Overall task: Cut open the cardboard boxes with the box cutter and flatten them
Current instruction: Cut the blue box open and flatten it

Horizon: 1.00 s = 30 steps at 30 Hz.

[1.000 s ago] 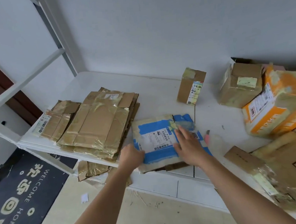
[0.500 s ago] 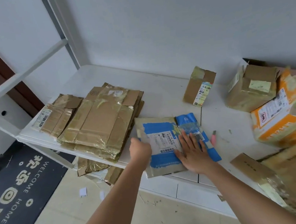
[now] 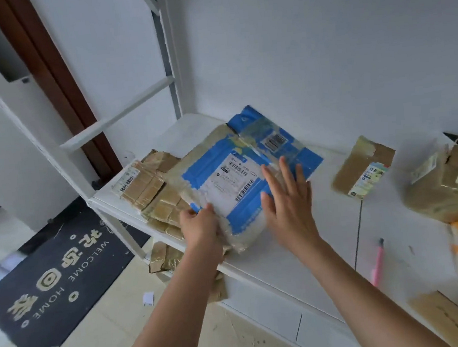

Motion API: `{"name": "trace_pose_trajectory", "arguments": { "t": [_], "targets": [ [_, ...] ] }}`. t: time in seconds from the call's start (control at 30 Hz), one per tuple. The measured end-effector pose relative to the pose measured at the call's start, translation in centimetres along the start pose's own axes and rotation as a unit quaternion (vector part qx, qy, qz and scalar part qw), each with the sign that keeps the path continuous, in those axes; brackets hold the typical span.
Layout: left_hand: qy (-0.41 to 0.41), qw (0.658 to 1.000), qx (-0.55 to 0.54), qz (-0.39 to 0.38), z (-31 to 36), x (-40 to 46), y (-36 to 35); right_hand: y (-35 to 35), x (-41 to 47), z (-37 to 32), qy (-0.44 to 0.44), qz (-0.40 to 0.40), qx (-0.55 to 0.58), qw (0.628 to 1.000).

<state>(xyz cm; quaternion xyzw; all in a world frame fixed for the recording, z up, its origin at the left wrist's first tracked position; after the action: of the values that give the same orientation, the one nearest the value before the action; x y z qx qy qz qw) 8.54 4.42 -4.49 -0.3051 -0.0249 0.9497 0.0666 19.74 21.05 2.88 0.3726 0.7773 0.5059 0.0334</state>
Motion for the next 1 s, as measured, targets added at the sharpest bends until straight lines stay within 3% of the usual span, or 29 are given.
{"name": "trace_pose_trajectory", "arguments": {
  "t": [0.2,0.3,0.37,0.4,0.5,0.7,0.8,0.9,1.0],
  "targets": [
    [0.058,0.996,-0.009,0.063,-0.4,4.3,4.3,-10.7,4.2,-2.1,0.015,-0.188,0.027,0.982],
    [0.060,0.993,0.079,0.060,-1.0,6.1,4.9,-14.9,3.8,-0.3,0.001,-0.280,-0.019,0.960],
    [0.018,0.976,0.206,0.064,-0.6,6.8,5.2,-16.4,3.0,1.0,0.000,-0.321,-0.061,0.945],
    [-0.018,0.948,0.311,0.071,0.1,6.7,5.1,-16.8,2.7,1.6,0.000,-0.330,-0.085,0.940],
    [-0.162,0.811,0.551,0.109,2.3,5.4,3.7,-17.3,2.4,2.8,-0.007,-0.349,-0.137,0.927],
    [-0.206,0.687,0.682,0.141,4.1,6.0,3.0,-18.1,2.3,3.3,-0.022,-0.369,-0.118,0.922],
    [-0.285,0.633,0.705,0.149,4.5,5.2,1.5,-18.3,2.4,3.3,-0.017,-0.367,-0.105,0.924],
    [-0.366,0.653,0.661,0.049,3.5,5.6,-1.1,-18.5,2.3,3.4,-0.019,-0.370,-0.095,0.924],
    [-0.329,0.678,0.653,-0.074,1.3,7.7,-2.5,-18.6,2.2,3.7,-0.022,-0.364,-0.087,0.927]
  ]
}}
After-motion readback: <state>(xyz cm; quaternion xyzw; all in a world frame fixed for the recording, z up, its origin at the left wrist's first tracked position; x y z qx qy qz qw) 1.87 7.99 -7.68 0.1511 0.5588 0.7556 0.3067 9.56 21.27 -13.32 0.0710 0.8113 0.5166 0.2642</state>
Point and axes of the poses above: each hand's wrist, its own x-axis towards the middle knuckle, its own y-axis out of the back of the hand, z = x × y, the point moved 10 cm from there along x, towards the middle knuckle, and after that the axes turned 3 degrees about x, right-handed, at the moved point
